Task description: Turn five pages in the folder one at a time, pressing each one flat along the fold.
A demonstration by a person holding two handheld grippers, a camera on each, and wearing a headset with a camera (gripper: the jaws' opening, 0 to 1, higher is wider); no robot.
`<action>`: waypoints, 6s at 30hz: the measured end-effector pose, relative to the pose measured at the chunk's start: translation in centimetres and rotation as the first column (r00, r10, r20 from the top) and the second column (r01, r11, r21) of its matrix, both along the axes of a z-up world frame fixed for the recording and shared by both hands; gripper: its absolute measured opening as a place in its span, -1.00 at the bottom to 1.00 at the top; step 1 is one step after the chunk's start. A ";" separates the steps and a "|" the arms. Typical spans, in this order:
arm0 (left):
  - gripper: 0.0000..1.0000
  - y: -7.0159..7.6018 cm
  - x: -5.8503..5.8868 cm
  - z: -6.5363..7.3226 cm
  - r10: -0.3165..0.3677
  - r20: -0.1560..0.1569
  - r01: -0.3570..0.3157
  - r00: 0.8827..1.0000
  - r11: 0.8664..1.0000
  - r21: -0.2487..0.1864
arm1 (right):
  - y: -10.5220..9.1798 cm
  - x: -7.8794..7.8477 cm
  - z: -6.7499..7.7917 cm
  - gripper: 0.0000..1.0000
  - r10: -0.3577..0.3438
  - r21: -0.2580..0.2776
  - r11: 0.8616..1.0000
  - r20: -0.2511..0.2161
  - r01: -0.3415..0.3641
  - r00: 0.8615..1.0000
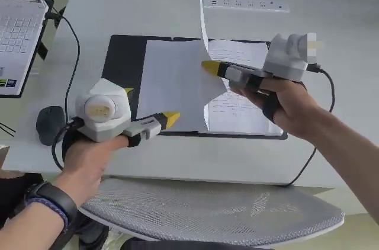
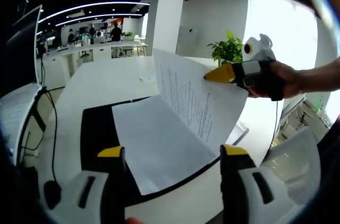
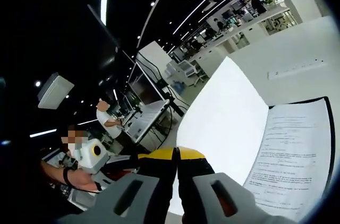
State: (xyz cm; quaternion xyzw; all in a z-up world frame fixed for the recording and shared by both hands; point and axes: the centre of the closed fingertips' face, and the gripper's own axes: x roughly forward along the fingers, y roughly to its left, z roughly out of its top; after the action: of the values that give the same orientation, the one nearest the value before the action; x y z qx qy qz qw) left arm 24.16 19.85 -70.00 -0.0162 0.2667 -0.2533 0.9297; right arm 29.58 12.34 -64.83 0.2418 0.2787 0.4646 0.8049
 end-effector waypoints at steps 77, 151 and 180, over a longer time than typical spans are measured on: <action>-0.08 1.5 -0.2 -4.4 -0.089 -0.076 0.089 0.993 0.996 -0.006 | 6.5 0.6 -10.3 -0.56 0.088 -0.149 0.983 -0.152 -0.111 0.984; -1.00 1.0 2.0 -11.6 -0.033 -0.238 0.040 0.971 0.999 0.025 | -2.6 17.9 -15.0 -1.00 -0.179 0.014 0.982 -0.222 0.187 0.958; -1.00 1.0 1.8 -11.7 -0.013 -0.234 0.017 0.972 1.000 0.015 | -3.5 12.9 -14.8 -1.00 -0.111 0.047 0.991 -0.208 0.123 0.972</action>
State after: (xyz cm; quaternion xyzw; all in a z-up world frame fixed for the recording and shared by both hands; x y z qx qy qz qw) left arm 25.98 20.87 -81.66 -0.0360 0.3766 -0.2544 0.8900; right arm 42.52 8.84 -79.67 0.3283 0.3315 0.3971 0.7904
